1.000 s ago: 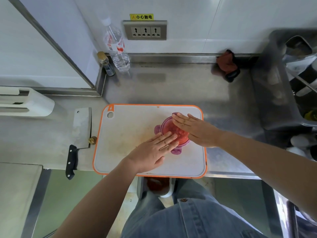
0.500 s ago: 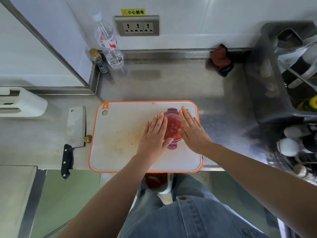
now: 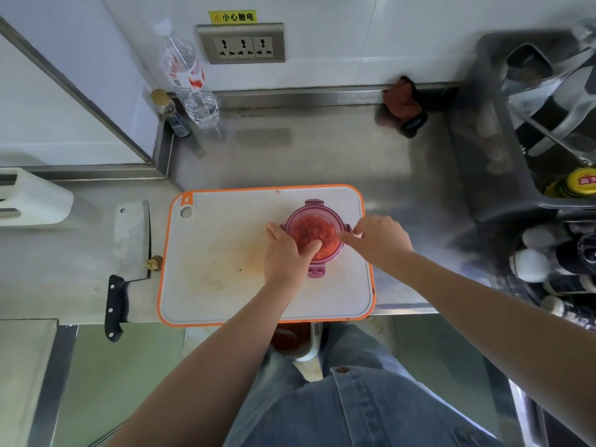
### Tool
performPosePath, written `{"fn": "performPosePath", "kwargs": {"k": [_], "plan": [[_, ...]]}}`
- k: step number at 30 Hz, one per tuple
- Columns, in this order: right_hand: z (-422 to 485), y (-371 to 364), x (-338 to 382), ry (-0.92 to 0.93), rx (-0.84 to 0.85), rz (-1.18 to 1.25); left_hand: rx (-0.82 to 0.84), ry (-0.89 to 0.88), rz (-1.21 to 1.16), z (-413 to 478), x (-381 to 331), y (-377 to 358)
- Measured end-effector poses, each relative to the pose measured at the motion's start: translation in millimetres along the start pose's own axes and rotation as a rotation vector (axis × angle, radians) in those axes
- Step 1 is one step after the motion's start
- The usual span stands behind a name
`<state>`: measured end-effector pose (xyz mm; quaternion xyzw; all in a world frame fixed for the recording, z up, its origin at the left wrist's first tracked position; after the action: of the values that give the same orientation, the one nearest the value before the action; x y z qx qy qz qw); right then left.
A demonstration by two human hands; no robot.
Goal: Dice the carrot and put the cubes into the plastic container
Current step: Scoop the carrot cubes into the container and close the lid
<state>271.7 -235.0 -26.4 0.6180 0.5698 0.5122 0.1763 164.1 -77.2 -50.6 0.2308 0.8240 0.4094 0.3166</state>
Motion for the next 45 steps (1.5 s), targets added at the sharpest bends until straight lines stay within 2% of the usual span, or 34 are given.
{"fn": "performPosePath", "kwargs": {"k": [6, 8, 12, 15, 18, 20, 22, 24, 27, 29, 31, 37, 45], "plan": [[8, -13, 5, -0.078, 0.047, 0.113, -0.105, -0.009, 0.016, 6, 6, 9], [9, -13, 0, -0.120, 0.077, 0.248, -0.128, 0.000, -0.041, 4, 6, 10], [5, -17, -12, -0.290, 0.132, 0.691, -0.160, -0.003, -0.143, 0, 8, 9], [0, -24, -14, -0.311, 0.129, 0.817, -0.175, -0.015, -0.161, -1, 9, 9], [2, -26, -14, -0.285, 0.129, 0.762, -0.167, -0.018, -0.152, 1, 9, 8], [11, -21, -12, -0.224, 0.190, 0.549, -0.163, -0.019, -0.137, 3, 10, 8], [23, -8, 0, -0.074, 0.165, 0.226, -0.142, -0.014, -0.128, 5, 11, 7], [29, 2, 27, 0.127, 0.122, 0.197, -0.115, 0.002, -0.148, 7, 12, 7], [29, -11, 62, 0.360, 0.294, 0.090, -0.081, 0.025, -0.192, 9, 11, 10], [32, -24, 62, 0.349, 0.399, 0.018, -0.043, 0.042, -0.219, 12, 11, 11], [37, -30, 56, 0.311, 0.432, 0.031, -0.017, 0.064, -0.228, 16, 12, 12], [44, -41, 45, 0.275, 0.432, 0.087, -0.012, 0.081, -0.244, 17, 14, 12], [52, -31, 58, 0.320, 0.389, 0.057, -0.024, 0.079, -0.234, 16, 13, 12]]}}
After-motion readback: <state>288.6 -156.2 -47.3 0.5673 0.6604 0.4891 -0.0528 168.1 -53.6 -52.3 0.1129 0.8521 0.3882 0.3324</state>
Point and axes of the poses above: each hand's wrist, its own z-axis towards the middle knuckle, its own y-axis out of the back of the hand, x = y × z, the point moved 7 cm from there along z, towards the middle knuckle, and after that the axes turned 11 degrees about z, right-handed, at the moved point
